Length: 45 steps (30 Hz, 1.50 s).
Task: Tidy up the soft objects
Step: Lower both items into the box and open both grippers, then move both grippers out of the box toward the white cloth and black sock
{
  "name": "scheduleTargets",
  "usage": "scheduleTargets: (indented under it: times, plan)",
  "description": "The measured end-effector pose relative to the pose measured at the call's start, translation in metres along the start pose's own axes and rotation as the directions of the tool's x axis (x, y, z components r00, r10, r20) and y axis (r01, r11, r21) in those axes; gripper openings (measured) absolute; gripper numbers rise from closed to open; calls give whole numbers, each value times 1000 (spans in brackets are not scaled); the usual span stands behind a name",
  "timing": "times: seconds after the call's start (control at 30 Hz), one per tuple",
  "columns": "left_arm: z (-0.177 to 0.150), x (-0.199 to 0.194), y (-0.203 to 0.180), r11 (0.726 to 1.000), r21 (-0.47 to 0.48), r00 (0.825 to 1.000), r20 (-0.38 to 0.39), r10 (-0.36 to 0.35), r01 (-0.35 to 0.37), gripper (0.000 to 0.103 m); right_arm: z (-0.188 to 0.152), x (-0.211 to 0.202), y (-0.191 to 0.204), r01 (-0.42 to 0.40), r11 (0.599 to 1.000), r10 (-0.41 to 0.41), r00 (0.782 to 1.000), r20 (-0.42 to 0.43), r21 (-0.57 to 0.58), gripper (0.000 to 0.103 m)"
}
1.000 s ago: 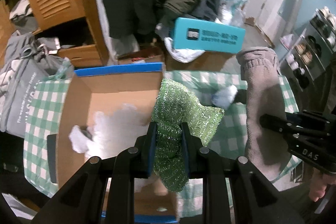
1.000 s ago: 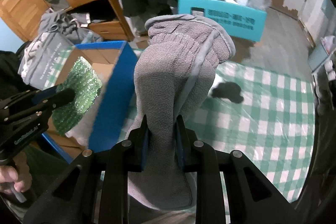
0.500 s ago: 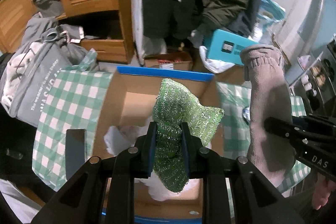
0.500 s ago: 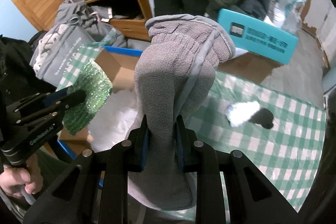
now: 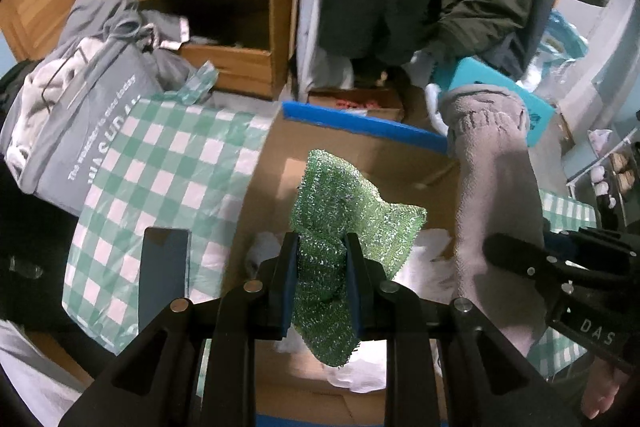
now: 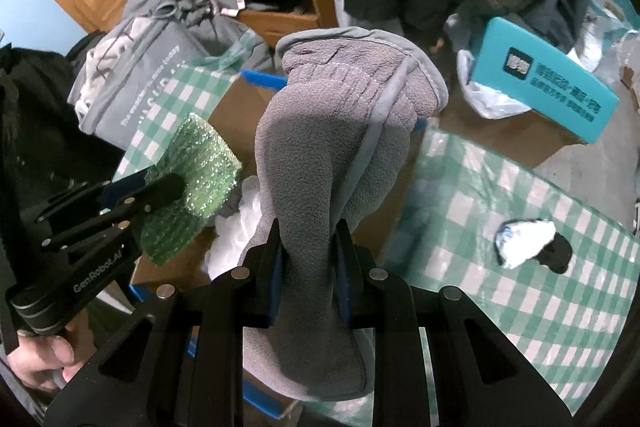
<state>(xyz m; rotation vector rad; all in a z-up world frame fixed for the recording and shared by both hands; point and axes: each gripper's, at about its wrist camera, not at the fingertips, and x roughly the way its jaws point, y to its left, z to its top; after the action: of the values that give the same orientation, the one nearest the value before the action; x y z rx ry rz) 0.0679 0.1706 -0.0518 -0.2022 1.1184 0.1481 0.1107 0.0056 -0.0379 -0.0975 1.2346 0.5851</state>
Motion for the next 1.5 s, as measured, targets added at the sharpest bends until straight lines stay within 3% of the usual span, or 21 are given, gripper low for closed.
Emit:
scheduleTargets:
  times: [0.13,0.23,0.33,0.4,0.47,0.73,1.5]
  plan:
    - [-2,5,5,1000,-5,1000,-16,20,-20,24,1,17,3,-21,1000,21,999,-39,2,24]
    - [-3,2,3,999,11,999,-5,33,-33,28,3,23,4,-19,1000,19,998,-53,-4,33]
    - [-4,1,2,999,21,999,-2,45,-45,40,4,24,7,-16,1000,15,999,-49,-13,44]
    - [-4,-1,1,998,25,999,6,54,-54,47,4,20,9,-13,1000,13,999,-32,-22,60]
    - [-3,-5,0,997,31,998,16,66,-66,54,4,13,11,5,999,-5,1000,-1,-33,66]
    - [-2,-17,-10,998,36,998,51,40,-42,63,0,-12,1,94,995,-91,993,73,-36,69]
    - [-12,-21,-103,979,204,998,57,-25,13,73,-53,-49,-101,187,969,-201,976,77,159,69]
